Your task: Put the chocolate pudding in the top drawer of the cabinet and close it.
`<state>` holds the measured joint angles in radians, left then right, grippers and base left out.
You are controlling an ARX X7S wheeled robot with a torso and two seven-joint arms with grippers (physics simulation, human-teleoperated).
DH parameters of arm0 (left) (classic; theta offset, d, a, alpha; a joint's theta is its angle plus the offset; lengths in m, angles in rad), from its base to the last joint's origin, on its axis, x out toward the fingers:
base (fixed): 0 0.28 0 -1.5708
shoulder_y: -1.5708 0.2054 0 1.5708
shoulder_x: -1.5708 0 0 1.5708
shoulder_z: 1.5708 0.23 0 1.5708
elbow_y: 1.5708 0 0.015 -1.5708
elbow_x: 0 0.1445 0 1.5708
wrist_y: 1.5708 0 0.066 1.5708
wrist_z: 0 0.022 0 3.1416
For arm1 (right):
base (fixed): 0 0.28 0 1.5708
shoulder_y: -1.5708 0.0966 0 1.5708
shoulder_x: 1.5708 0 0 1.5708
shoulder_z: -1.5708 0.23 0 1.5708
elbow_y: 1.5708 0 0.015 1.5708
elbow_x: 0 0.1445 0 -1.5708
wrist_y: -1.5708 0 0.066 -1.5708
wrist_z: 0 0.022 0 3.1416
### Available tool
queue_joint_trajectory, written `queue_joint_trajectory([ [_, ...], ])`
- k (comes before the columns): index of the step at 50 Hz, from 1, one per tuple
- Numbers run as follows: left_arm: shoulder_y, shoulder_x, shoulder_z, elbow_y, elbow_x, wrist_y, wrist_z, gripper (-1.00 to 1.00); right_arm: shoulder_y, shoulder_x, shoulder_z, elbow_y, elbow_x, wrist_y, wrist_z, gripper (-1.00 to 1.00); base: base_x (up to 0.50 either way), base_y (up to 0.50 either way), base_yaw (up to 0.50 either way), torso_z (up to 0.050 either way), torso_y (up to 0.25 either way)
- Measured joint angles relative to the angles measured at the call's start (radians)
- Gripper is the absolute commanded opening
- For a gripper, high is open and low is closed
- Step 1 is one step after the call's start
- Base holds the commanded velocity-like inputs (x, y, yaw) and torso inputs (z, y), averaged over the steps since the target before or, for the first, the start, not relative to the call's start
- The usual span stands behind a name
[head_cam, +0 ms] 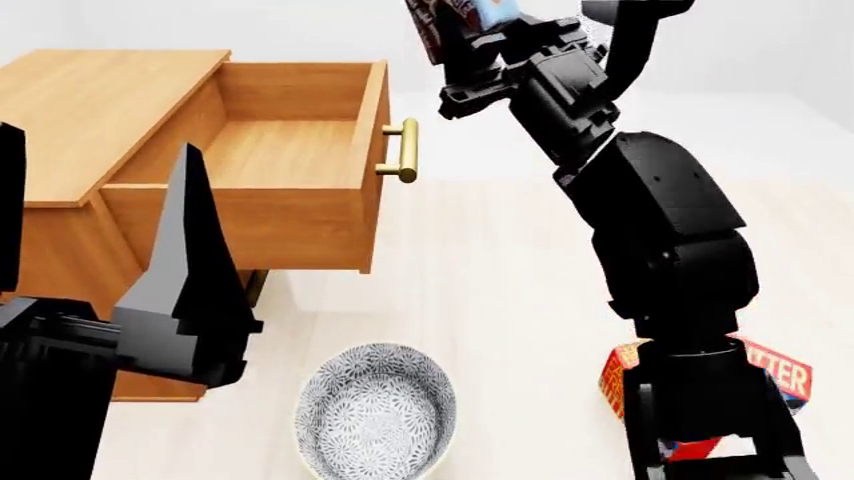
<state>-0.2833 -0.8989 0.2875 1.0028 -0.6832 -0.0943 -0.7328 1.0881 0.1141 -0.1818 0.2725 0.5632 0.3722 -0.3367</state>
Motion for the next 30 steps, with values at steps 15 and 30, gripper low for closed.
queue_joint_trajectory([
  [15,0.014,-0.008,0.003,-0.004,0.005,0.021,-0.004,1.0,0.175,-0.078,-0.042,0.197,0.109,-0.024,0.047,-1.0,0.0,0.0,0.0,0.0,0.0],
  [30,0.023,-0.019,0.002,-0.005,0.003,0.039,-0.007,1.0,0.23,-0.099,-0.157,0.312,0.164,-0.069,0.063,-1.0,0.0,0.0,0.0,0.0,0.0],
])
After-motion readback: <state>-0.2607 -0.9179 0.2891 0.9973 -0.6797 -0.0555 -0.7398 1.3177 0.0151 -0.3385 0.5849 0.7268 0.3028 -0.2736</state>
